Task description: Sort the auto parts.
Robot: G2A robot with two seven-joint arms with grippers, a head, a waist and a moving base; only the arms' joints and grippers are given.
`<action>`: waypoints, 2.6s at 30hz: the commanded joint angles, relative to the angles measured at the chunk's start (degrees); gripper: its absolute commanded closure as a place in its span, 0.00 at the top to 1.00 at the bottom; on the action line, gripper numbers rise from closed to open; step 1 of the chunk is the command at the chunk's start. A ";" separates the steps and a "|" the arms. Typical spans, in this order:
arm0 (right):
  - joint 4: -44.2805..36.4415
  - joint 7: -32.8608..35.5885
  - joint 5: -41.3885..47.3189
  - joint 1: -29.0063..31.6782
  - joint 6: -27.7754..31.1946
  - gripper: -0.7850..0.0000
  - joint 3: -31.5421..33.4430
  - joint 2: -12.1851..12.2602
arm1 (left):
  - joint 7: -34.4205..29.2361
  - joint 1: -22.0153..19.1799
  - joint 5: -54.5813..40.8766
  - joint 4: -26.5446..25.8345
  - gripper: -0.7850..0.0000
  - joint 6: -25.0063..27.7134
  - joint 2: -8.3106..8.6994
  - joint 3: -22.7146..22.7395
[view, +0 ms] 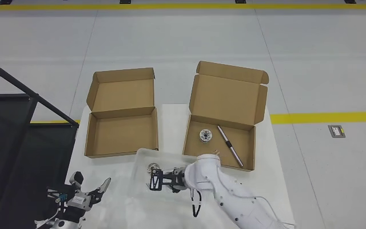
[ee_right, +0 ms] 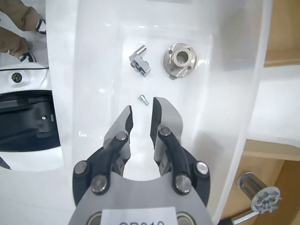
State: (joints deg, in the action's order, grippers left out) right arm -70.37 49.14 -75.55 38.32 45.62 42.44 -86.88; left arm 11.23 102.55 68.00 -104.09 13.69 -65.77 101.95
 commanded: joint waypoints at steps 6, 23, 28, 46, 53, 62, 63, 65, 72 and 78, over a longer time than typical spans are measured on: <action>10.20 -3.56 1.30 -5.74 2.64 0.30 -5.85 -2.81 | 0.00 0.00 0.00 0.00 1.00 0.00 0.00 0.00; 20.96 -2.91 1.04 -11.33 -0.26 0.22 -13.59 -8.29 | 0.00 0.00 0.00 0.00 1.00 0.00 0.00 0.00; 23.43 -2.84 0.36 -12.14 -1.35 0.20 -14.96 -9.59 | 0.00 0.00 0.00 0.00 1.00 0.00 0.00 0.00; 28.61 -6.46 -1.49 -13.87 -1.22 0.26 -15.92 -11.73 | 0.00 0.00 0.00 0.00 1.00 0.00 0.00 0.00; 29.44 -6.22 -1.90 -13.90 -0.70 0.25 -16.03 -12.21 | 0.00 0.00 0.00 0.00 1.00 0.00 0.00 0.00; 31.14 -6.51 -1.74 -14.55 -0.63 0.00 -15.49 -12.76 | 0.00 0.00 0.00 0.00 1.00 0.00 0.00 0.00; 31.29 -6.68 -1.70 -14.68 -0.65 0.00 -15.32 -12.76 | 0.00 0.00 0.00 0.00 1.00 0.00 0.00 0.00; 31.19 -8.19 -1.15 -15.21 -1.17 0.00 -14.22 -12.53 | 0.00 0.00 0.00 0.00 1.00 0.00 0.00 0.00; 24.16 -18.80 -2.66 -14.75 1.94 0.00 -6.00 -7.34 | 0.00 0.00 0.00 0.00 1.00 0.00 0.00 0.00; -0.49 -16.51 -2.83 -1.90 1.53 0.00 12.83 1.16 | 0.00 0.00 0.00 0.00 1.00 0.00 0.00 0.00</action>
State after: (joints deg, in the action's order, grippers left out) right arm -63.88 31.23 -78.47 32.86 46.28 50.58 -87.22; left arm 11.23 102.55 68.00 -104.09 13.69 -65.77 101.95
